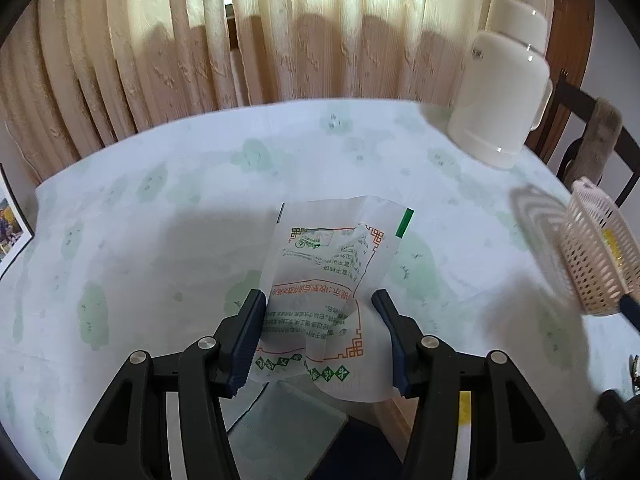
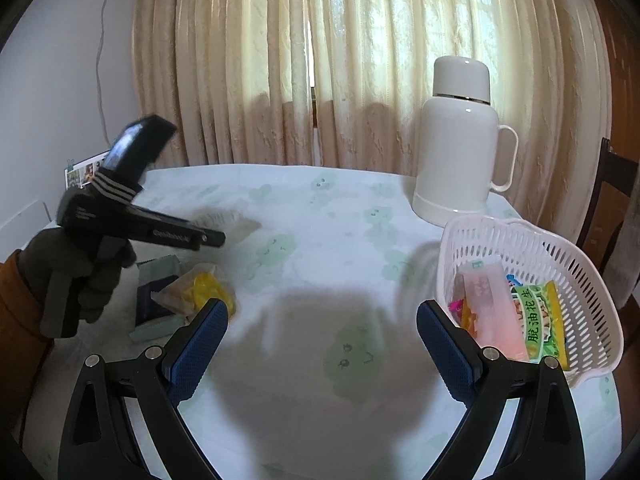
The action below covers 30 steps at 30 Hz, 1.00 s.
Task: Organize snacks
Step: 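Lower the left gripper onto the clear printed wrapper and close it, then lower the open right gripper around the yellow jelly cup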
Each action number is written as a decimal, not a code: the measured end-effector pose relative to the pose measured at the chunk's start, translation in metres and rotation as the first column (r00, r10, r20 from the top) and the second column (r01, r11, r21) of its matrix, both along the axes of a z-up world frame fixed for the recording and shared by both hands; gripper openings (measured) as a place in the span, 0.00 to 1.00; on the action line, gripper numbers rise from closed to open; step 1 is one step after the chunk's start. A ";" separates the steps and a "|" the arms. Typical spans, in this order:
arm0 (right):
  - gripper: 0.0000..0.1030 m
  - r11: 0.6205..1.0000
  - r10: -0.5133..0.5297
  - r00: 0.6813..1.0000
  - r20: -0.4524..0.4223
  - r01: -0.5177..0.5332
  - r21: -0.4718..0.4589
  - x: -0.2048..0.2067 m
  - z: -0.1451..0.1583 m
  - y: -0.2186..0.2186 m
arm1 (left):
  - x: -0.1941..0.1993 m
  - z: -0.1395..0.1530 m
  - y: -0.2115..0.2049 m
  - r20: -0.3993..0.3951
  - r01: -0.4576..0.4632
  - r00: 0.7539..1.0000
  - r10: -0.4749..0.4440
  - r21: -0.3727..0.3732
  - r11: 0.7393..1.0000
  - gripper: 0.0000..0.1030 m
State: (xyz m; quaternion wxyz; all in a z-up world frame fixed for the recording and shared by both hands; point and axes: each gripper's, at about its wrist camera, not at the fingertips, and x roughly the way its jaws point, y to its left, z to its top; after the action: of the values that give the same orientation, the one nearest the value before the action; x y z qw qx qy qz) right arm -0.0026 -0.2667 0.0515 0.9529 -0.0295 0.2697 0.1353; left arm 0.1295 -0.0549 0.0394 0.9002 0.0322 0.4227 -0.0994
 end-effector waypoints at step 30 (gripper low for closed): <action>0.44 0.991 0.135 0.957 -0.258 -0.135 0.017 0.068 -0.029 0.090 | -0.019 0.037 0.015 0.069 -0.014 0.997 0.018 -0.054 0.998 0.49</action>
State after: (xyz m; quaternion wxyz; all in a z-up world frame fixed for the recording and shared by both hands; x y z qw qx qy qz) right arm 0.0652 -0.1770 0.0221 0.8981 -0.0301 0.3892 0.2025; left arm 0.1104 -0.0395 0.0764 0.9156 0.0083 0.3888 -0.1021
